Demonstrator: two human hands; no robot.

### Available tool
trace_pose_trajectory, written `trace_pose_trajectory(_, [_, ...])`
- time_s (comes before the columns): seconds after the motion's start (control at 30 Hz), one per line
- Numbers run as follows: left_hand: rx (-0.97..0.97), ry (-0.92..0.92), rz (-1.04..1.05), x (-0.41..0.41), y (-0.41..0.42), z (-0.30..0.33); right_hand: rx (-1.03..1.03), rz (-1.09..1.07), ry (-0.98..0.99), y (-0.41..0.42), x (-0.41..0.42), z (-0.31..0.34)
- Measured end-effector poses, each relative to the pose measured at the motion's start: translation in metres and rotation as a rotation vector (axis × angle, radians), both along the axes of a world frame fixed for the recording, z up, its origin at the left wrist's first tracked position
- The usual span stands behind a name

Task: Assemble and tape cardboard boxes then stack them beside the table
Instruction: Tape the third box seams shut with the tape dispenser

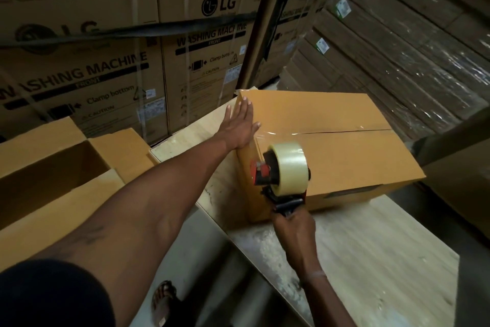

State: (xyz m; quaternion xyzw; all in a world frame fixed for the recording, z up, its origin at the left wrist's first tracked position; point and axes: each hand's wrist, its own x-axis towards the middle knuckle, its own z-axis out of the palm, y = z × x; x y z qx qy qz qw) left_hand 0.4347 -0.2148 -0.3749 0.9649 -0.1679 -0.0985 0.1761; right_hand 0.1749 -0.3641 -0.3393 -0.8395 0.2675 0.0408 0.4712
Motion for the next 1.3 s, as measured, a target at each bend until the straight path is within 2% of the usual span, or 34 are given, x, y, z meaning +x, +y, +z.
trace_pose_trajectory(0.2, [0.083,0.027,0.070,-0.005,-0.009,0.012,-0.064,-0.019,-0.024,-0.004,-0.024,-0.012])
trace_pose_trajectory(0.3, [0.041,0.062,0.136,-0.008,-0.028,0.023,-0.055,-0.012,-0.041,0.000,-0.022,-0.013])
trace_pose_trajectory(0.4, [-0.033,0.103,0.100,-0.015,-0.045,0.016,-0.071,-0.003,-0.054,-0.001,-0.024,-0.015])
trace_pose_trajectory(0.63, [-0.044,0.004,0.113,-0.023,-0.046,0.002,-0.057,-0.037,-0.077,-0.005,-0.048,-0.017])
trace_pose_trajectory(1.07, [-0.055,0.037,0.118,-0.027,-0.047,0.008,0.006,-0.096,0.042,-0.025,-0.128,-0.040])
trace_pose_trajectory(1.3, [-0.018,0.018,0.138,-0.029,-0.048,0.007,0.013,-0.054,0.066,-0.027,-0.107,-0.059])
